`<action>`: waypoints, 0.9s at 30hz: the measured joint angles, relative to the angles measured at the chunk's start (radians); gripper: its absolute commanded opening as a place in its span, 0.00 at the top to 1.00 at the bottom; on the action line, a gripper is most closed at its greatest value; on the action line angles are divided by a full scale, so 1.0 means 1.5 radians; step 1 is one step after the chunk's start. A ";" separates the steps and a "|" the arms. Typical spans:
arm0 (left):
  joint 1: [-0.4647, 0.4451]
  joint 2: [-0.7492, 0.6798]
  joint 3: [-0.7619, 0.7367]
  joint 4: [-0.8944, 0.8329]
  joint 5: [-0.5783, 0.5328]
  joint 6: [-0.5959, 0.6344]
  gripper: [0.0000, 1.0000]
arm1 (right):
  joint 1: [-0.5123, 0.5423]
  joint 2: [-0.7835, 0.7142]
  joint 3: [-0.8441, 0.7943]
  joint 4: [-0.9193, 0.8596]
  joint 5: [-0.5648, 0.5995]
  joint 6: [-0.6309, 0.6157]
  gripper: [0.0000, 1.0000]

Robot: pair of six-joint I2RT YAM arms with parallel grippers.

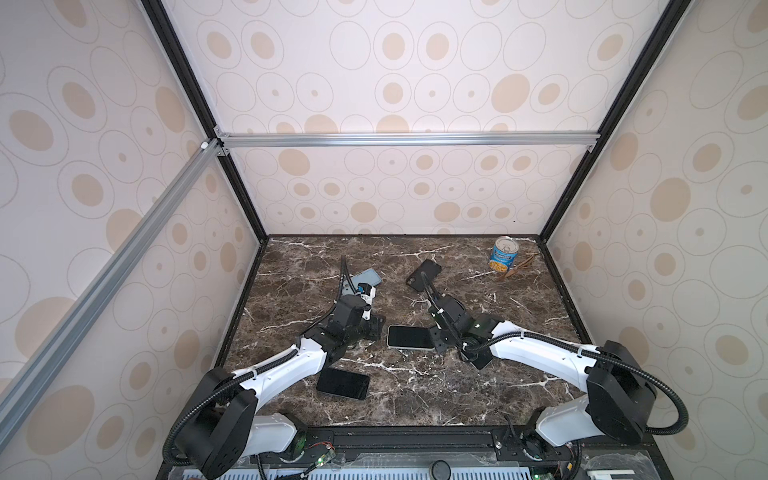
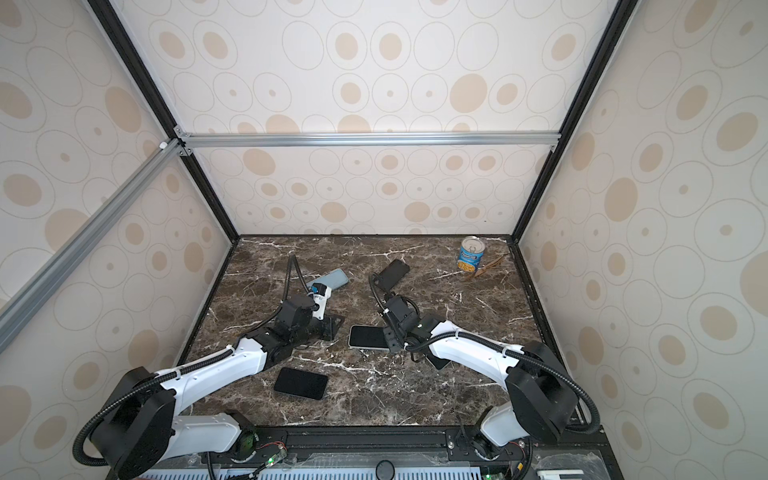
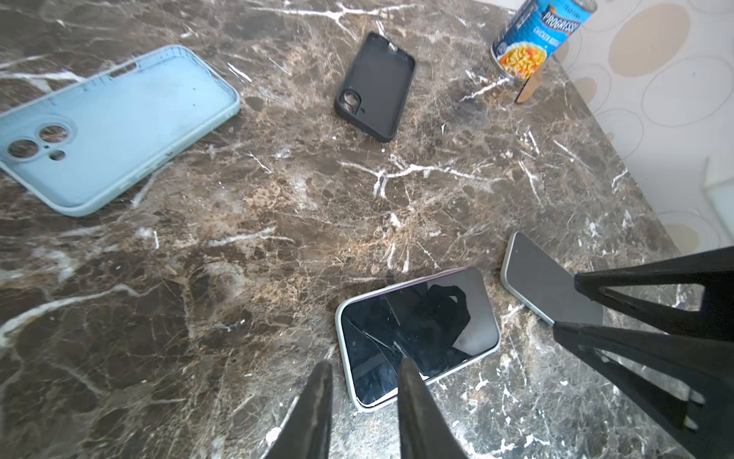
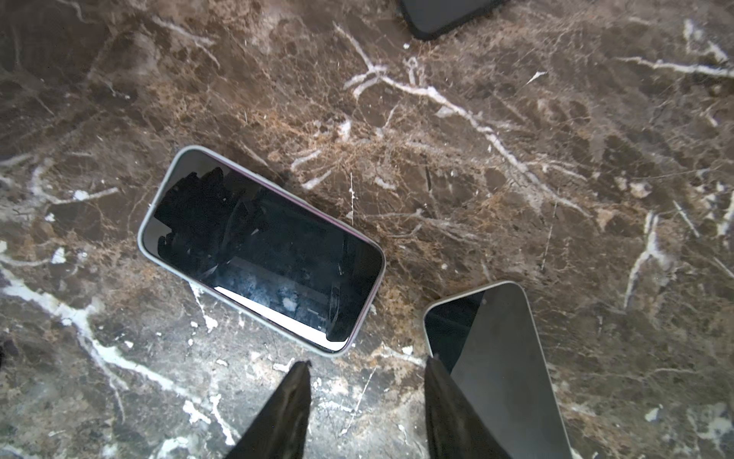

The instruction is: Put the phone into the phone case

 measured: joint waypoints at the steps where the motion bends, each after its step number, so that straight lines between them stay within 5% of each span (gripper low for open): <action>1: 0.001 -0.002 0.004 -0.003 -0.002 0.003 0.64 | 0.000 -0.002 0.000 0.001 0.003 0.000 0.50; 12: 0.007 0.021 0.020 -0.003 0.017 -0.009 0.62 | -0.038 -0.002 0.001 0.004 -0.060 0.011 0.54; 17: 0.007 0.071 0.014 0.015 0.037 -0.031 0.62 | -0.095 0.005 0.001 0.020 -0.138 0.032 0.82; 27: 0.008 0.183 0.014 0.066 0.073 -0.068 0.63 | -0.144 0.125 0.038 0.032 -0.249 0.053 0.79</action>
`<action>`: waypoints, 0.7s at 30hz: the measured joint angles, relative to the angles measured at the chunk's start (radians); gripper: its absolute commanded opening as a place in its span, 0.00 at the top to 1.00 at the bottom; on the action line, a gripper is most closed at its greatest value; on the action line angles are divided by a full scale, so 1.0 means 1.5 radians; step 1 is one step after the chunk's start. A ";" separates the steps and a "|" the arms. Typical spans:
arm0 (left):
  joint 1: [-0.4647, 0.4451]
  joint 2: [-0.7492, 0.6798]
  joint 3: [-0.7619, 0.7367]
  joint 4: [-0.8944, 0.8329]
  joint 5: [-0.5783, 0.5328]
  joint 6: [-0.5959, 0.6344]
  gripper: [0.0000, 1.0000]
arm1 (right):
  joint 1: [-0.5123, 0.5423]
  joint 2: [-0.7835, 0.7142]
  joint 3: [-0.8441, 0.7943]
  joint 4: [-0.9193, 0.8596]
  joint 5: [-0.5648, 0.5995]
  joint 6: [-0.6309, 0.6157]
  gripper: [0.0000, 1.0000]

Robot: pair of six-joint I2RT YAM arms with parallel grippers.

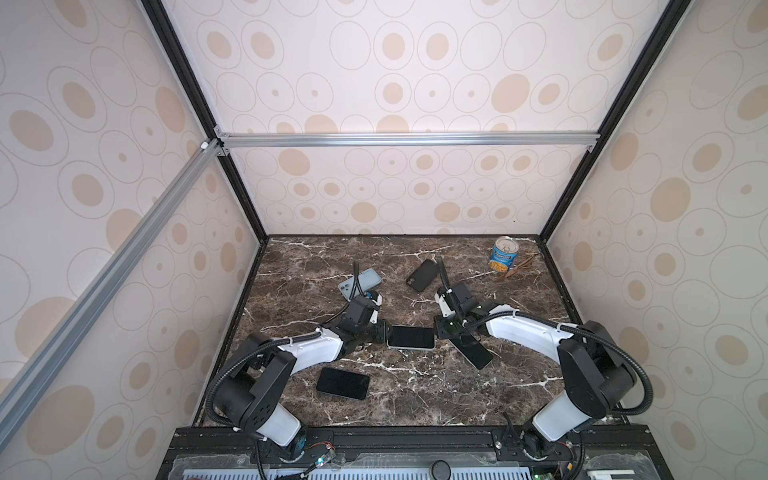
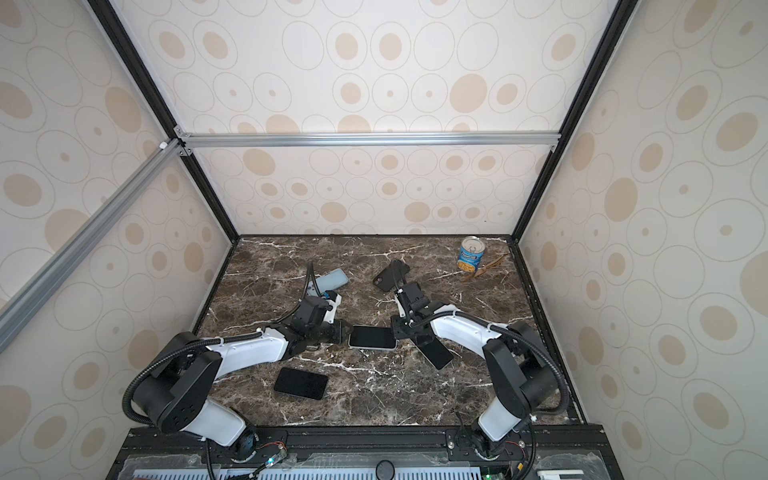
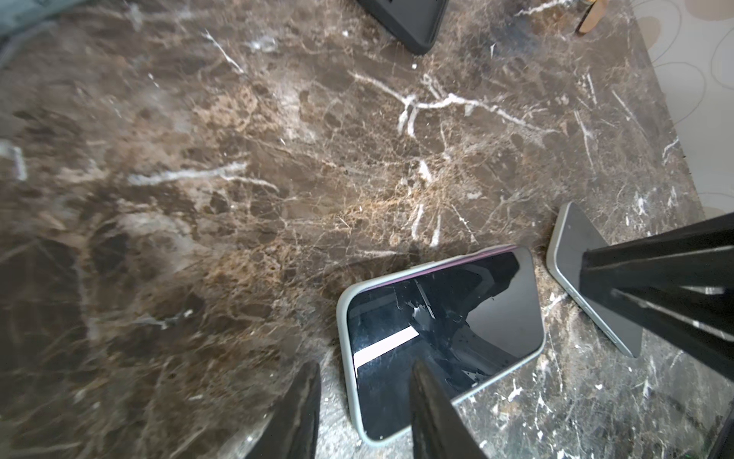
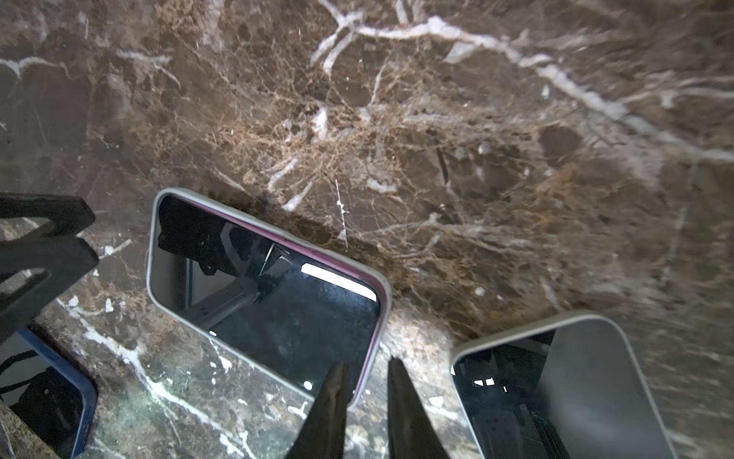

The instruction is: Put the phone into the phone case

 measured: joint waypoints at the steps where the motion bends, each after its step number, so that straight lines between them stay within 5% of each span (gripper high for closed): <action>1: 0.000 0.007 0.000 0.006 0.002 -0.003 0.63 | 0.000 0.012 0.008 0.000 -0.006 0.000 0.79; 7: 0.000 0.037 0.000 0.022 0.010 -0.008 0.66 | -0.001 0.056 0.039 -0.009 -0.012 0.000 0.84; 21: 0.000 0.071 0.001 0.046 0.022 -0.010 0.70 | -0.002 0.089 0.069 -0.047 0.011 -0.014 0.81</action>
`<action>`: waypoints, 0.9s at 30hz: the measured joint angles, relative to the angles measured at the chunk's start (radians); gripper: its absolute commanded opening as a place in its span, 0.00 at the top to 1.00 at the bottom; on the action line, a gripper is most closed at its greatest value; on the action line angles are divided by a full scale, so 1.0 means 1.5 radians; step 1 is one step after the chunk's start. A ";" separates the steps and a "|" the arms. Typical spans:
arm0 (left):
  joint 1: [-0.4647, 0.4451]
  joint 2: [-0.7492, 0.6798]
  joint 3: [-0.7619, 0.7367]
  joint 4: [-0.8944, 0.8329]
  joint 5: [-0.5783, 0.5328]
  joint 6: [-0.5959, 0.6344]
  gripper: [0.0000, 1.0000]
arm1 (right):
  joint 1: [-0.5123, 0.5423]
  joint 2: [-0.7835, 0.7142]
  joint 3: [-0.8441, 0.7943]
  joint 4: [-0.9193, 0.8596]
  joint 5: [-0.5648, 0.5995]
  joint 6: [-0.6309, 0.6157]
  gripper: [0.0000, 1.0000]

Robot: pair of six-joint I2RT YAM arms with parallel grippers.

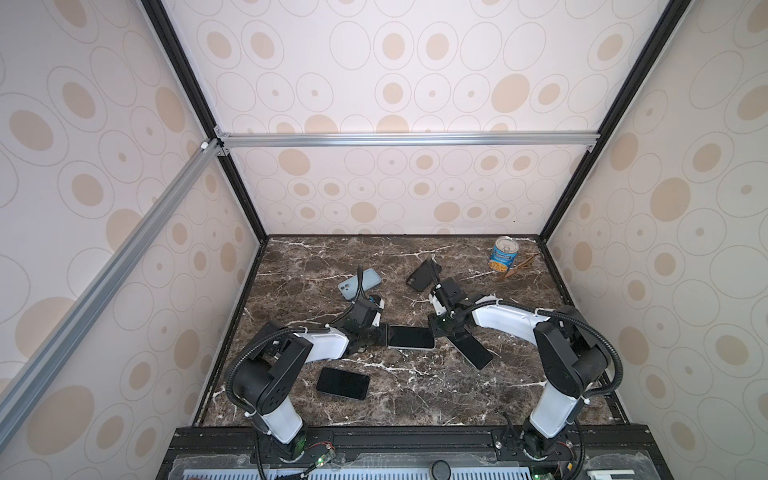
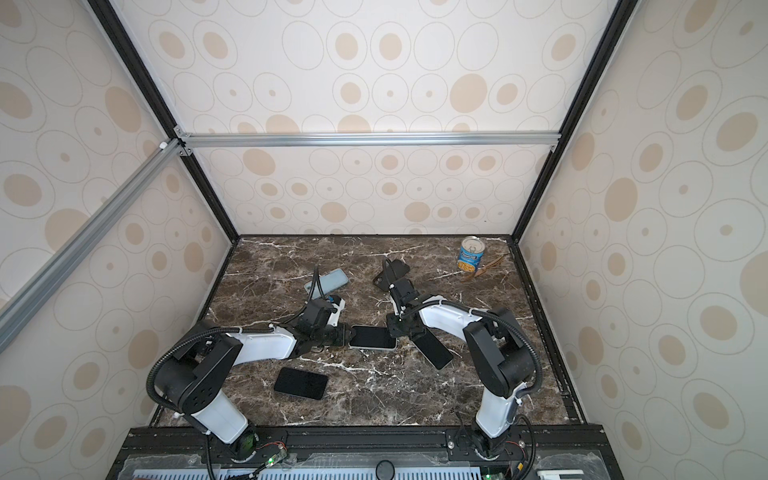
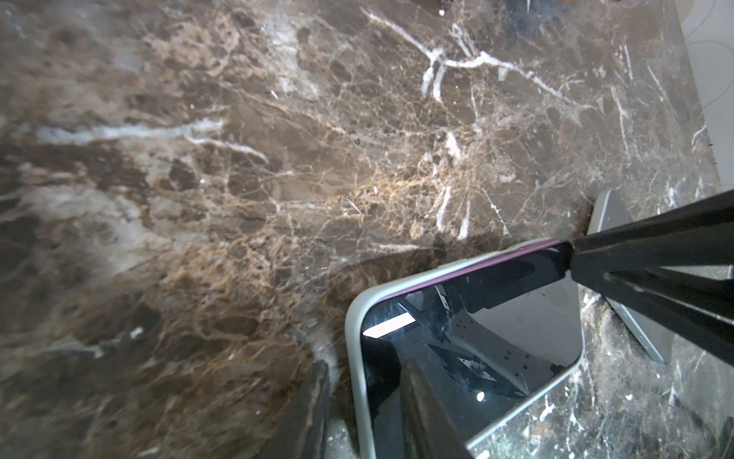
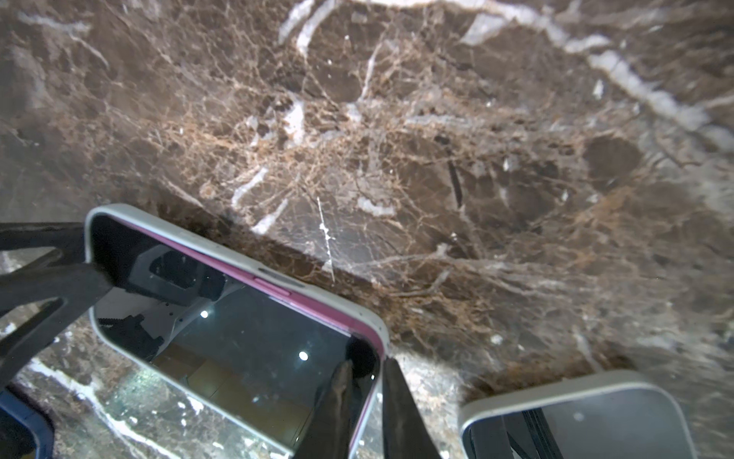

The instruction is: Put the phone into the phone case

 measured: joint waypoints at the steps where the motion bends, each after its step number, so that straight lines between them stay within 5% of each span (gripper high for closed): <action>1: 0.000 0.002 0.000 0.002 0.001 0.000 0.70 | 0.000 0.001 0.000 -0.002 0.001 -0.001 0.80; 27: 0.000 0.007 -0.010 0.030 0.023 -0.023 0.73 | -0.001 0.011 0.005 -0.002 -0.022 -0.004 0.77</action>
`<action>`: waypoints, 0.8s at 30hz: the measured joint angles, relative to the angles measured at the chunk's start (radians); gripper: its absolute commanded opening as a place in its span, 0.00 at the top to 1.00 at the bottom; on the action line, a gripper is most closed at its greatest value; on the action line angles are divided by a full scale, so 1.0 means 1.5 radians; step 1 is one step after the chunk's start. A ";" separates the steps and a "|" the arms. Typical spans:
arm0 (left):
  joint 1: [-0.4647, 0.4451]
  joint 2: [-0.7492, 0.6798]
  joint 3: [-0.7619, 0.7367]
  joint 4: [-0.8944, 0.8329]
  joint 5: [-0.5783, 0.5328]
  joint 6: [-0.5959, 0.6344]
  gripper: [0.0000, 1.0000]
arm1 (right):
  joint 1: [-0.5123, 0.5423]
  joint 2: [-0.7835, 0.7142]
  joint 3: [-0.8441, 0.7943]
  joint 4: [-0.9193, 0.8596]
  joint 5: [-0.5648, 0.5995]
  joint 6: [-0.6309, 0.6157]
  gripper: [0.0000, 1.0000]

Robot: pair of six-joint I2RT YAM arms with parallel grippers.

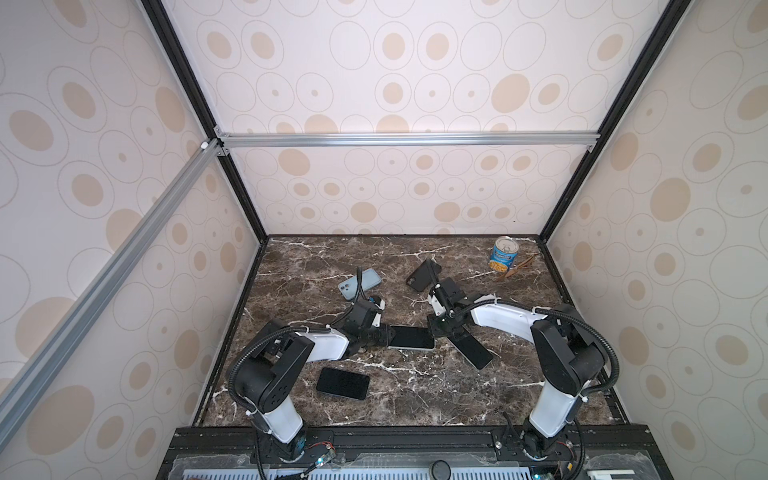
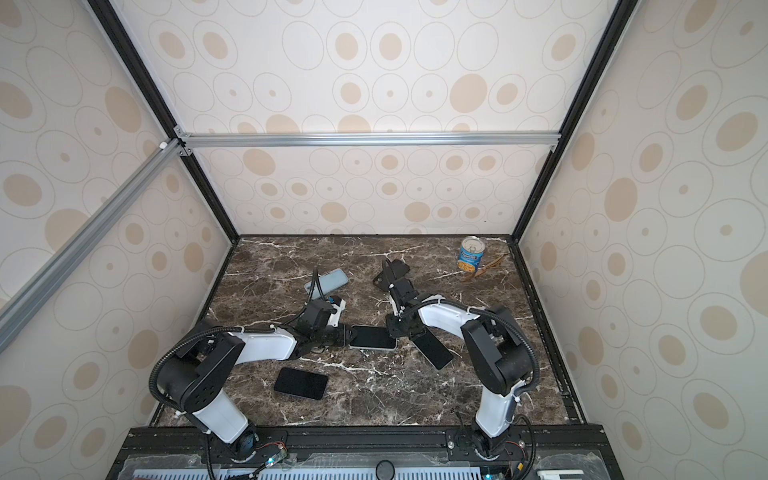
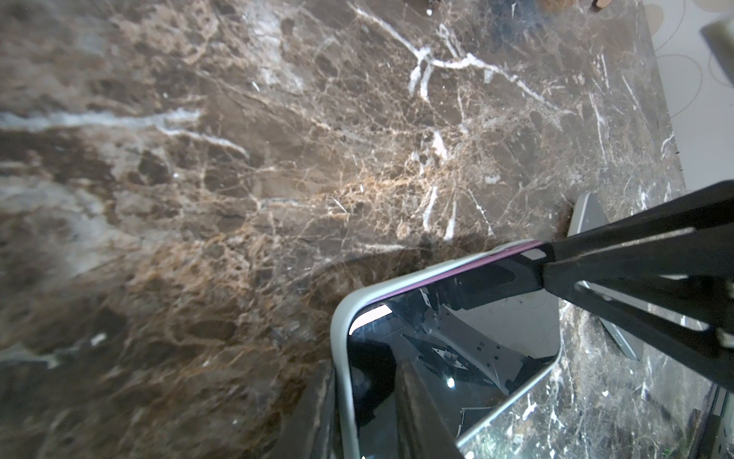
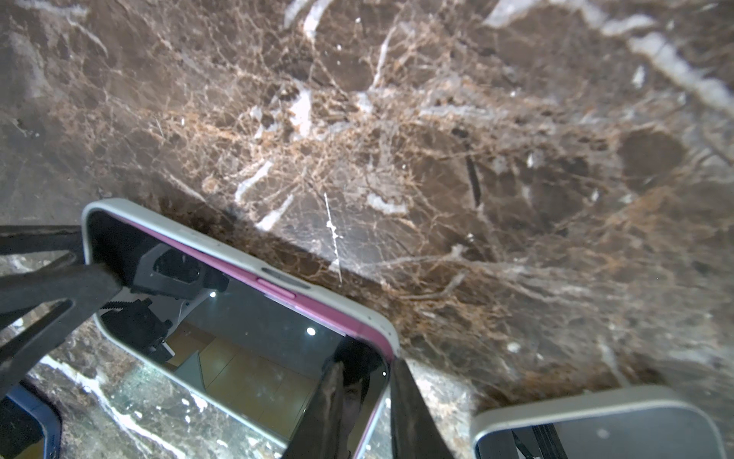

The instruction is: Put the phone into the phone case

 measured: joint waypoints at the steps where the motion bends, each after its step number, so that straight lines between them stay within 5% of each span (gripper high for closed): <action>1: 0.000 0.000 0.000 0.000 0.001 0.000 0.73 | 0.000 0.000 0.000 0.000 0.000 0.000 0.77; 24: 0.000 0.003 -0.006 0.018 0.001 -0.002 0.73 | 0.006 0.018 0.003 0.008 0.032 0.002 0.86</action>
